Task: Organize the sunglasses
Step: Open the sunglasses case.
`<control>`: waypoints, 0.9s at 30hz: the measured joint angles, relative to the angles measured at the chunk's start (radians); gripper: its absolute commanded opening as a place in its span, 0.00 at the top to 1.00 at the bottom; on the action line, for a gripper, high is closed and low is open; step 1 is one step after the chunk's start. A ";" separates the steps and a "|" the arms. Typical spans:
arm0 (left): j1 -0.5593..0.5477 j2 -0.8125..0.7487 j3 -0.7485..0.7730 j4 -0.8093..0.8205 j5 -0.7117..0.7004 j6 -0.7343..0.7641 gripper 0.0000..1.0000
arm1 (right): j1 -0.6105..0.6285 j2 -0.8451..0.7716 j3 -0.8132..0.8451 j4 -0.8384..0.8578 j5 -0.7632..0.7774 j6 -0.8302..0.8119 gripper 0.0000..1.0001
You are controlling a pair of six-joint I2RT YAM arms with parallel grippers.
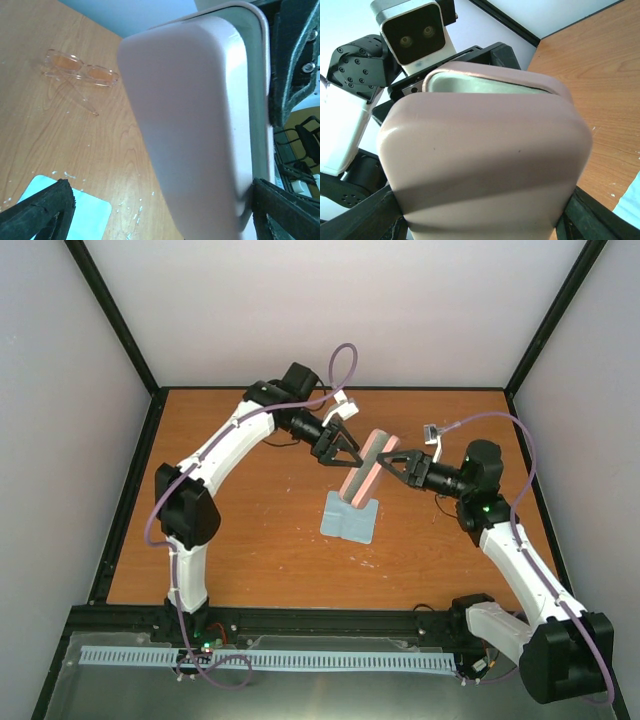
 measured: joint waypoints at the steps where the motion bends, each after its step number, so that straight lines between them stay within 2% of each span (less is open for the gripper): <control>1: 0.005 0.000 0.000 0.000 -0.004 0.004 0.06 | -0.002 -0.004 -0.005 0.006 0.000 0.008 0.97; 14: 0.063 0.040 -0.003 0.016 -0.126 0.031 0.03 | 0.004 -0.052 -0.009 0.046 -0.040 0.036 0.97; 20: 0.142 0.043 0.047 0.010 -0.044 0.017 0.01 | 0.004 -0.071 -0.011 0.055 0.018 0.001 0.97; 27: 0.341 0.025 0.061 0.054 0.157 -0.097 0.01 | 0.004 -0.069 -0.163 0.387 0.130 0.082 0.97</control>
